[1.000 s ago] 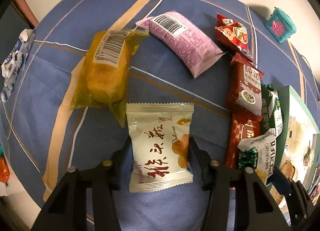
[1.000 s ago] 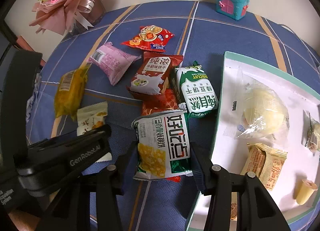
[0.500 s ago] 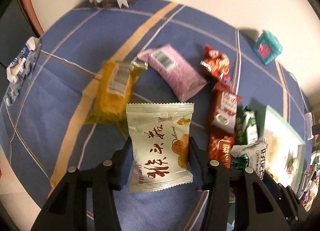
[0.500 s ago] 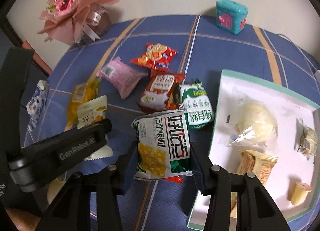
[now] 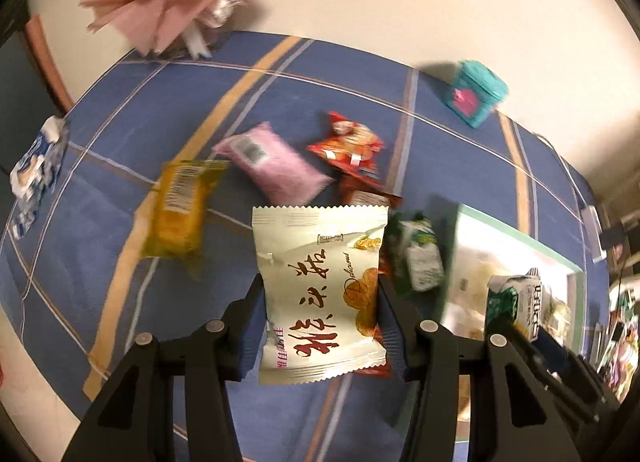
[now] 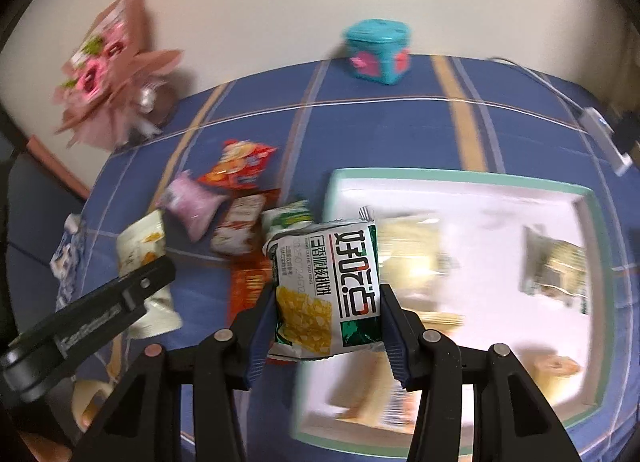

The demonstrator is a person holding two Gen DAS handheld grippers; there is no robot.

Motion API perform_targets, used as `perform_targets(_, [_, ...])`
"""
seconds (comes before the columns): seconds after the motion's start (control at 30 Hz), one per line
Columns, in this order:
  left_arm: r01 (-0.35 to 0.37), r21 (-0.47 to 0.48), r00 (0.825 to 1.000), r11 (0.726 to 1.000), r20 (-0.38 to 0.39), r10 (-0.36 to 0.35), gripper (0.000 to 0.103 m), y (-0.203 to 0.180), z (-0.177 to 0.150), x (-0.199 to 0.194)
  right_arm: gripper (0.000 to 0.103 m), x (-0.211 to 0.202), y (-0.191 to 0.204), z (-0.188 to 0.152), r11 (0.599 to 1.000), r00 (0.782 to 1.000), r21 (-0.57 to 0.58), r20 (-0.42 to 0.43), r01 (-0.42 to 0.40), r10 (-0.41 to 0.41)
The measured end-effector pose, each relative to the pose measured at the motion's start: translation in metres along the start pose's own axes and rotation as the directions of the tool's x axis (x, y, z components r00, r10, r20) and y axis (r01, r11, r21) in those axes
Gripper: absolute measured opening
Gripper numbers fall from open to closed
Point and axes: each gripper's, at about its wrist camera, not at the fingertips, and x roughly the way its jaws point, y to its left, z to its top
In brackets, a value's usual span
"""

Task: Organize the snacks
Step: 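Carry the corn packet with right tool into the tray while left tool carries the cookie packet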

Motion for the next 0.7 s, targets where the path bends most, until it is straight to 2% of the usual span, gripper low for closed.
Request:
perform_targets(0.27, [0.037,0.126,0.999,0.991,-0.004,-0.037,0.053,-0.061,-0.014,0.0,0.052,-0.017,-0.066,0.0,0.993,0.998,0.099,0.015,0.066,-0.068])
perform_targets(0.37, [0.053,0.185,0.999,0.981,-0.002,-0.054,0.053,-0.087,-0.021,-0.002,0.052,-0.023,-0.088,-0.001,0.987,0.995,0.126,0.02,0.098,-0.102])
perform_targets(0.7, [0.085,0.326,0.996,0.942,-0.015,-0.085,0.053,-0.143,-0.047,-0.001,0.052,-0.034,-0.136,-0.008,0.975,0.991,0.187,0.016,0.124,-0.129])
